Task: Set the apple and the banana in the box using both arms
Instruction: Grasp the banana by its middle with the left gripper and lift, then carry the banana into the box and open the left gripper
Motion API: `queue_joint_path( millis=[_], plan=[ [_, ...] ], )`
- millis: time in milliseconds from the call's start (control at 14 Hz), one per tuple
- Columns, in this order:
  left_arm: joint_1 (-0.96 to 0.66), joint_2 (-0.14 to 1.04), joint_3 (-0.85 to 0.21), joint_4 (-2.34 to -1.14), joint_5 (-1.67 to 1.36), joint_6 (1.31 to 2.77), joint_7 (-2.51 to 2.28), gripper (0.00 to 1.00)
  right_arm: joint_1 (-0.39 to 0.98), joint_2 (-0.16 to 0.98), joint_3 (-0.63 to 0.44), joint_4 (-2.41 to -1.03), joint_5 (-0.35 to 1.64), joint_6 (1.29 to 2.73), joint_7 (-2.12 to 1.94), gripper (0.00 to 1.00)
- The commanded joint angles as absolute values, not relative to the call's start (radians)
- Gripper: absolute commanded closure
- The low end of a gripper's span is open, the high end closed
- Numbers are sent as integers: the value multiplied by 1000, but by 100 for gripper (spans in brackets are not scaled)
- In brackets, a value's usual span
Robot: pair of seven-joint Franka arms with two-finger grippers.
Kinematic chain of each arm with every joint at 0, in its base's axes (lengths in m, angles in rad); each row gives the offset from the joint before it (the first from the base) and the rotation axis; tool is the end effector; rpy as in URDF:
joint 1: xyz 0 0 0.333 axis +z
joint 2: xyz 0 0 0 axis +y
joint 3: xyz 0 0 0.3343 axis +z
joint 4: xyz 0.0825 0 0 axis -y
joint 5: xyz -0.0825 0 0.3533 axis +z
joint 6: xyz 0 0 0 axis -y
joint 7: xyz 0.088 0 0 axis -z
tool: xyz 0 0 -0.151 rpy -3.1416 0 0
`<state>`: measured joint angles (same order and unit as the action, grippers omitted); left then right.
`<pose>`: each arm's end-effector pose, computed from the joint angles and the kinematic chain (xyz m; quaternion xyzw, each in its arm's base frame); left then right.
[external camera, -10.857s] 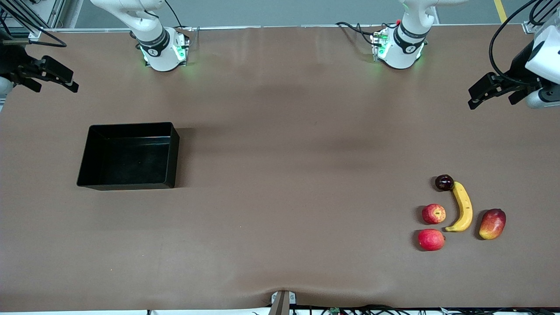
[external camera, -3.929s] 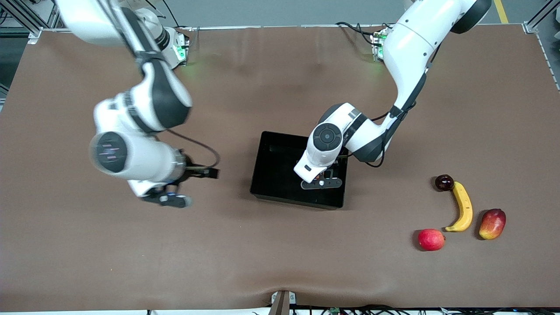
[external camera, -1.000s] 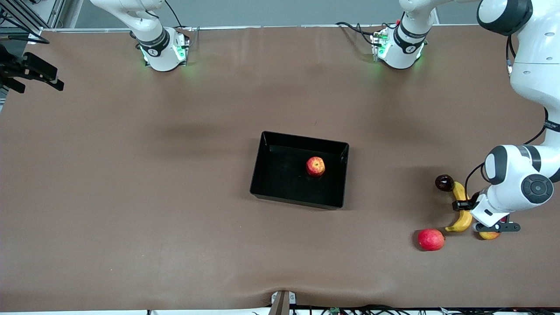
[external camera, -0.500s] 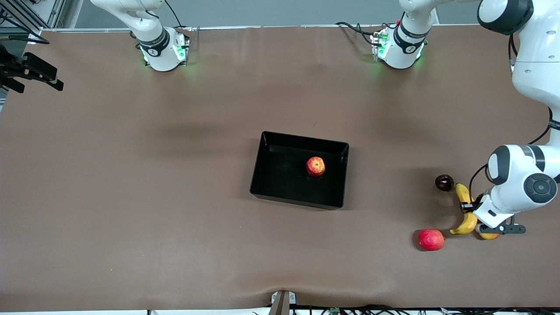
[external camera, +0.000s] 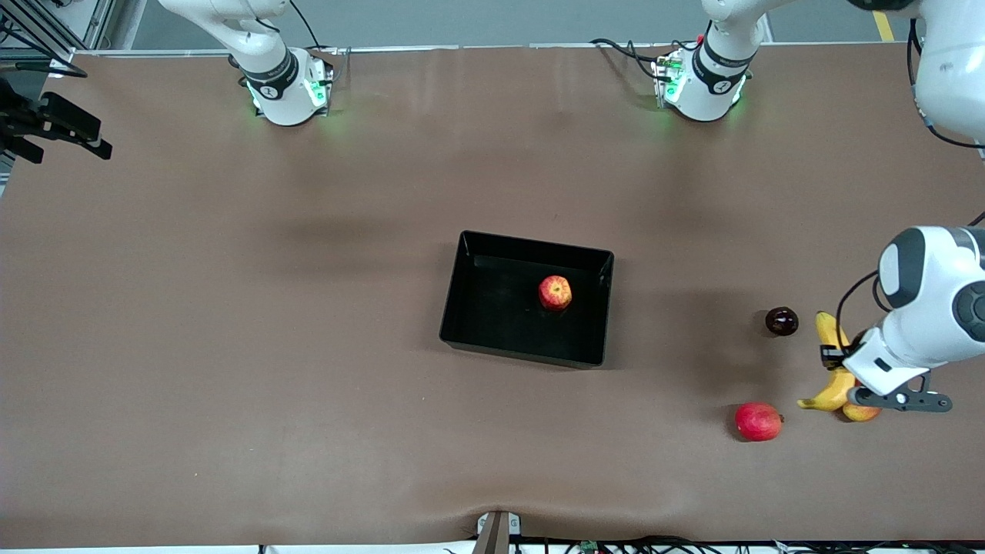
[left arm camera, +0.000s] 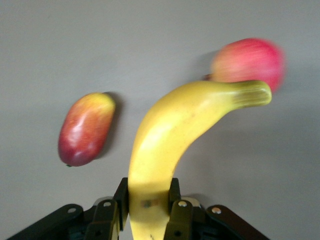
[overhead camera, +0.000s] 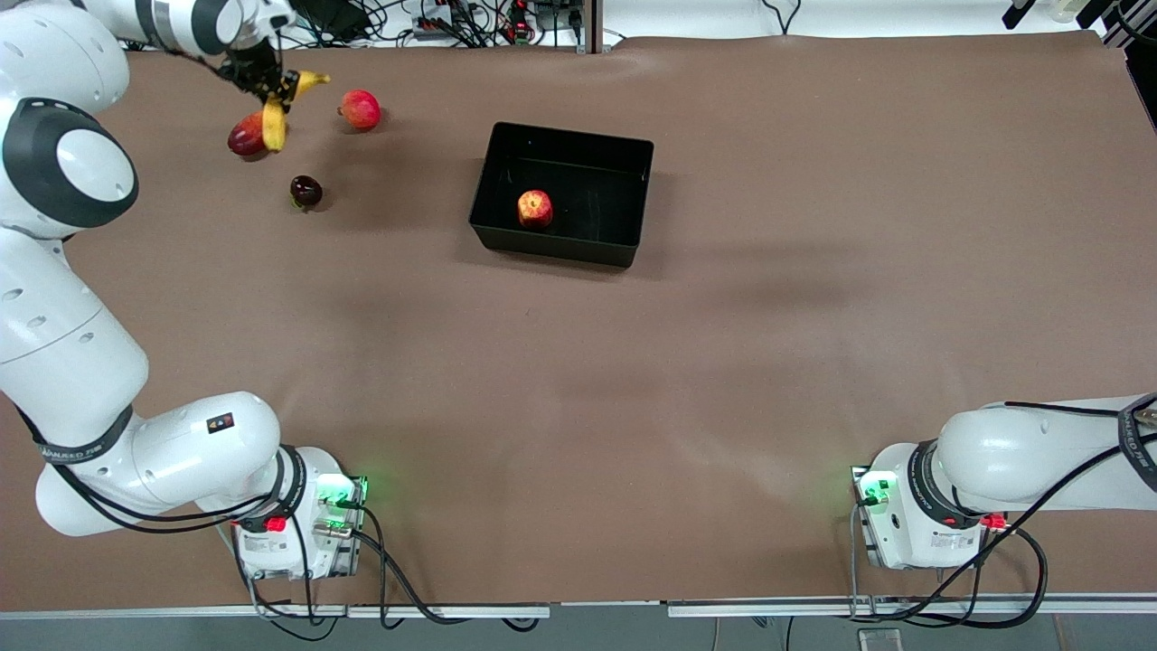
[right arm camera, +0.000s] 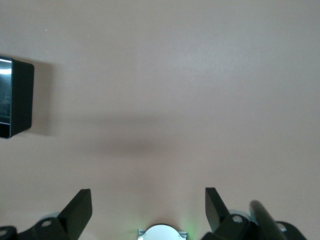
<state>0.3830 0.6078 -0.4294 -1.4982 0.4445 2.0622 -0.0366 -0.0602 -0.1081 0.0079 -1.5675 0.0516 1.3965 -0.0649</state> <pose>0.6900 0.0548 0.3249 -0.9943 0.0734 -0.0130 0.0761 0.4660 -0.0157 0.6395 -0.9991 -0.0099 0.0299 0.0269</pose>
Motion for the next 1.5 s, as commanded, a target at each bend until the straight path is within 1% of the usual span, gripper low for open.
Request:
queue_joint_path(
  millis=[0, 143, 286, 571, 643, 857, 1071, 1214, 1286, 1429],
  plan=[
    [383, 552, -524, -1519, 425, 1997, -75, 100, -64, -120, 14, -1577, 35, 1394, -61, 0],
    [373, 548, -606, -1508, 422, 1959, -155, 100, -64, -120, 14, -1577, 35, 1393, -61, 0],
    [341, 555, -655, -1503, 419, 1953, -202, 100, -66, -120, 14, -1577, 35, 1393, -61, 0],
    [181, 571, -664, -1502, 414, 1953, -365, 100, -66, -120, 14, -1577, 37, 1393, -61, 0],
    [137, 580, -663, -1499, 416, 1954, -427, 100, -67, -120, 14, -1577, 35, 1393, -61, 0],
    [7, 658, -660, -1430, 420, 1962, -579, 100, -67, -120, 14, -1577, 37, 1393, -61, 0],
    [-107, 722, -635, -1370, 422, 1977, -702, 100, -67, -120, 14, -1577, 37, 1393, -61, 0],
    [-164, 768, -621, -1361, 422, 2040, -750, 100, -67, -120, 14, -1577, 37, 1393, -61, 0],
    [-199, 787, -598, -1361, 422, 2083, -784, 100, -67, -120, 14, -1577, 37, 1393, -61, 0],
    [-296, 805, -517, -1355, 420, 2161, -846, 100, -67, -120, 12, -1577, 37, 1393, -61, 0]
  ],
)
